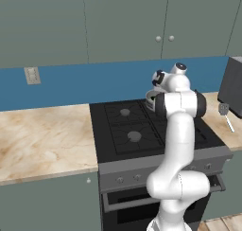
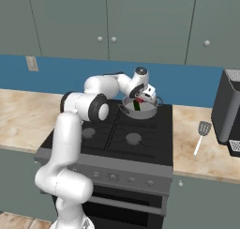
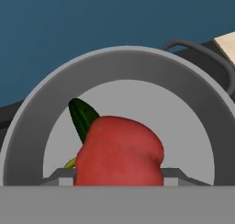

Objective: Put the cucumber and bell pepper in the pot. Retrieve the spatula and lightly stir the vegetables in the pot.

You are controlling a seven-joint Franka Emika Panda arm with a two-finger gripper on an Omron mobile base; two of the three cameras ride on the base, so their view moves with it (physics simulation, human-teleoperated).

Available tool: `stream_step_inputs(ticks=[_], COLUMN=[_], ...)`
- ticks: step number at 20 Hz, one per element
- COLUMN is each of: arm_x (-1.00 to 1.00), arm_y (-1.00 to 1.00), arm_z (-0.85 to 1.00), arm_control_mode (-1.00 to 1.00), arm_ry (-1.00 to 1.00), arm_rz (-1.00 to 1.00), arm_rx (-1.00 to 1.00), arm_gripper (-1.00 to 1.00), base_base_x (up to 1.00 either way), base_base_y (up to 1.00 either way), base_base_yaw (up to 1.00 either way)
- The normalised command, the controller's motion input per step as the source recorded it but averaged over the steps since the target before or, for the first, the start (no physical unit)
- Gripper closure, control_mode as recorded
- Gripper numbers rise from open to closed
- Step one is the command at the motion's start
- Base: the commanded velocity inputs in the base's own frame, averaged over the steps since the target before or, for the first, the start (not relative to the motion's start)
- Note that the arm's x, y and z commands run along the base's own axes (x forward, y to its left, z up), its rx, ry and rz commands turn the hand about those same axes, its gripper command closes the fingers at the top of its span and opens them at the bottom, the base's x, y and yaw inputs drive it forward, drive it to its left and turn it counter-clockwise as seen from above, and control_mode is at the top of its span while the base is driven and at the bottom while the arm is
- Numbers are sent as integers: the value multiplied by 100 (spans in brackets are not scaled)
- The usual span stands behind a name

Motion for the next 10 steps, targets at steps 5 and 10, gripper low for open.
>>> stream_step_inputs(ticks=[5, 10], arm_x=[0, 0], arm_y=[1, 0], arm_z=[0, 0], arm_control_mode=[-100, -100], arm_ry=[0, 0], arm_rz=[0, 0], arm_rx=[0, 0], arm_gripper=[-100, -100], base_base_x=[0, 0], base_base_y=[0, 0], base_base_yaw=[0, 0])
